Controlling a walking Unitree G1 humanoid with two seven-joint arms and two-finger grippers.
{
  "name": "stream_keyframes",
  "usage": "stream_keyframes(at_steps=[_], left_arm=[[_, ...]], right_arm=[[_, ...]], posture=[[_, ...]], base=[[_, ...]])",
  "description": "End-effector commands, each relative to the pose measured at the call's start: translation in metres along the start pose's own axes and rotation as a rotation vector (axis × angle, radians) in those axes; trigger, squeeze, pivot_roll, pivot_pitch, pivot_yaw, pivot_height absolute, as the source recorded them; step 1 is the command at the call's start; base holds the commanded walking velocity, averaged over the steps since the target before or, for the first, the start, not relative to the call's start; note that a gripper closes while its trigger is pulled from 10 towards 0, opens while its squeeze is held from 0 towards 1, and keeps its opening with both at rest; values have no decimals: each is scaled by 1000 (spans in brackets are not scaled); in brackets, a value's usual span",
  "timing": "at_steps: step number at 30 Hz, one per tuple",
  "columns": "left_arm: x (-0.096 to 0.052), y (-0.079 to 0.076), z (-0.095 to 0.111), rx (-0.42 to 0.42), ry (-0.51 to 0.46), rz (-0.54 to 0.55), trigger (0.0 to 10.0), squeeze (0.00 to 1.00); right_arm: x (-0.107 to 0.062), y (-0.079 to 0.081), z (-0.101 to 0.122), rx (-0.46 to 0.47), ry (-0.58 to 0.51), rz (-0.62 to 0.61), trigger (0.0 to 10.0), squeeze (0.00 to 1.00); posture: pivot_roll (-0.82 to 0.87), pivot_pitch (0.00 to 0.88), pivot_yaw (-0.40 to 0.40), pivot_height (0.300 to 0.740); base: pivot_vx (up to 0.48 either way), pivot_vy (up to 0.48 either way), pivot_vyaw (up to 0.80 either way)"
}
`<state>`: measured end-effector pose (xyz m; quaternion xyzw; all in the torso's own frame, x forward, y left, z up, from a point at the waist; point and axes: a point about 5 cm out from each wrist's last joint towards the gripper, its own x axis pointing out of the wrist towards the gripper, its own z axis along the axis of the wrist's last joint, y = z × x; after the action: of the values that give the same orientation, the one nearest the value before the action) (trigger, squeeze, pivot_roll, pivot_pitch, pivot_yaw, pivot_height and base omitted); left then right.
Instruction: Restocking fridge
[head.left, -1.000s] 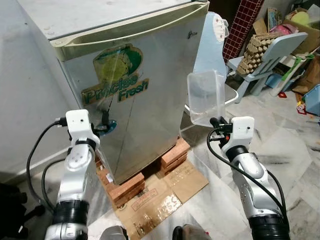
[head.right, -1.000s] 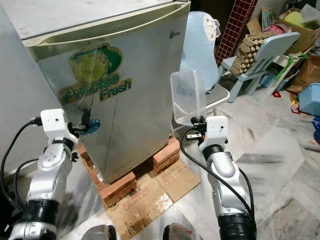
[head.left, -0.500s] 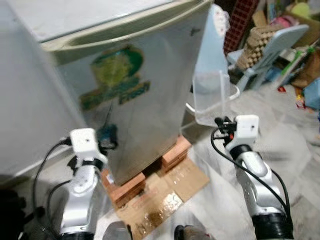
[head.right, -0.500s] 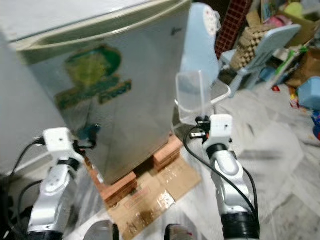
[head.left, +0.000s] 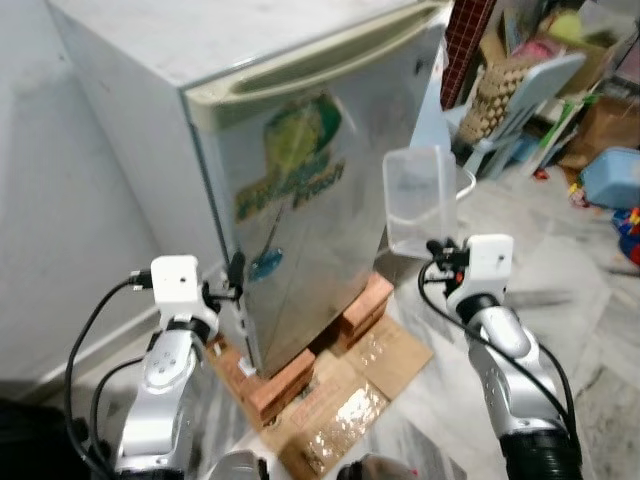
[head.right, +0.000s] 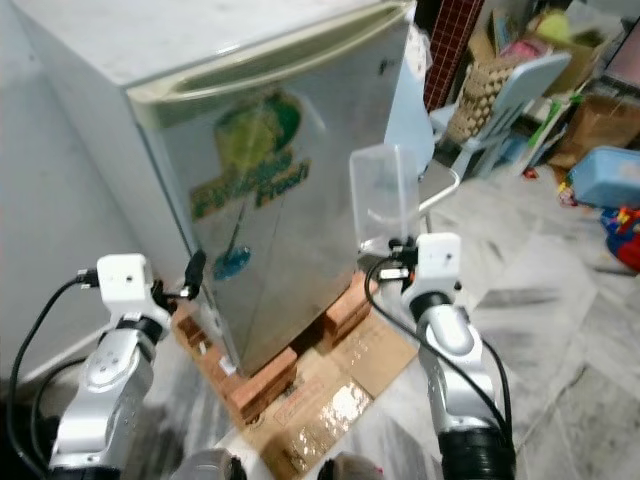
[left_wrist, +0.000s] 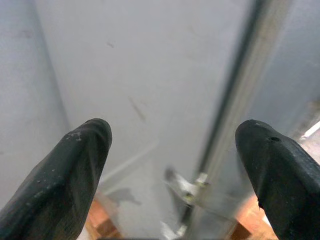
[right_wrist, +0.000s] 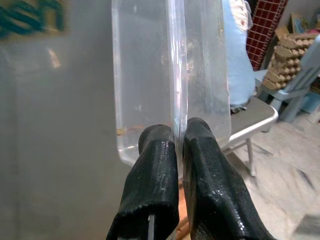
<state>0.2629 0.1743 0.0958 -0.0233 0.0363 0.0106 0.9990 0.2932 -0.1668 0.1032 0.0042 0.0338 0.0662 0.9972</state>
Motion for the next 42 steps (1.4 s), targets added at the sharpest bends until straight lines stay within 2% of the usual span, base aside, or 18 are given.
stream_keyframes(at_steps=[1, 12, 21, 25, 28, 33, 37, 42], left_arm=[[2, -10, 3, 1, -12, -26, 10000, 0], [2, -15, 2, 7, -12, -29, 10000, 0], [4, -16, 4, 6, -23, -21, 10000, 0], [5, -12, 3, 26, -22, 38, 10000, 0], [5, -3, 2, 67, -18, 138, 10000, 0], [4, 9, 3, 99, -23, 220, 10000, 0], [6, 9, 1, 71, -10, 161, 10000, 0], [18, -1, -3, 26, 44, -16, 10000, 0]], right_arm=[[0, -9, 1, -9, 0, -34, 10000, 0], [1, -8, 0, -13, -2, -37, 10000, 0], [3, -10, 1, -23, -3, -36, 10000, 0], [5, -10, 0, -27, 1, -29, 10000, 0], [4, -5, 2, -44, -15, 20, 10000, 0], [4, -5, 1, -55, -9, 9, 10000, 0], [4, -7, -1, -54, 0, -3, 10000, 0], [6, -8, 0, -58, -3, -6, 10000, 0]], posture=[[14, 58, -52, 740], [15, 59, -46, 740], [17, 53, -47, 740], [18, 50, -48, 740], [18, 48, -48, 740], [19, 50, -52, 740], [20, 53, -55, 740], [18, 57, -65, 740]], base=[[0, 0, 0], [0, 0, 0], [0, -340, 0], [0, 0, 0], [0, 0, 156], [0, 0, 569], [0, 0, 0], [0, 0, 0]])
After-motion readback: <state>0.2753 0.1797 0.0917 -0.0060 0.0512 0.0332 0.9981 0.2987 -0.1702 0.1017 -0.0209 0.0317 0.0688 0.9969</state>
